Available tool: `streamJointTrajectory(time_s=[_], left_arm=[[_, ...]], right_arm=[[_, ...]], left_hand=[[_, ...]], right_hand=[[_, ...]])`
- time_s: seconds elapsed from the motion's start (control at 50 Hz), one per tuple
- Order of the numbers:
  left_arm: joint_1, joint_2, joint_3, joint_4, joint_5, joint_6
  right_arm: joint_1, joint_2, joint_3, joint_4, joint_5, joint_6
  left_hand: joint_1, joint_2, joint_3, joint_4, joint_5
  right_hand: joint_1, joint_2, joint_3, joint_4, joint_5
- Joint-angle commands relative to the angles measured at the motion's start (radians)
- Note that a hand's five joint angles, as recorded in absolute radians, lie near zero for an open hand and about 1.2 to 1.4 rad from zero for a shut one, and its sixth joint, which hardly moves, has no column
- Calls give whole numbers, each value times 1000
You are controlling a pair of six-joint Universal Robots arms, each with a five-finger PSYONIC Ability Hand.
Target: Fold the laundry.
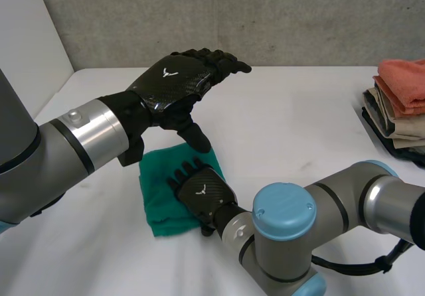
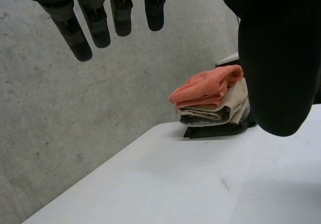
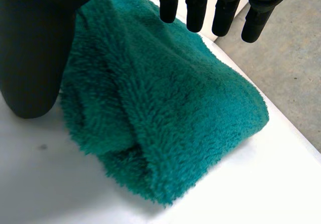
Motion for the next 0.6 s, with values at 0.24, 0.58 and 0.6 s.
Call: streamJointTrajectory(time_s=[0.24,0.58,0.6], left_arm=[[-1,-8,-15,14,-5,0],[7,-1,-26,14,-6,-2],[8,1,-26,14,-6,-2]], right_arm=[[-1,60,-92,-64,-4,3],[-10,90,-224,-125,-16,23],[-15,78,-230,-130,-12,26]], left_hand=[[62,46,40,50,32],[68,52,46,56,38],[68,52,46,56,38]], right_hand=[[261,271,275,273,268],[1167,1177,1181,1179,1174],[1167,1177,1181,1179,1174]])
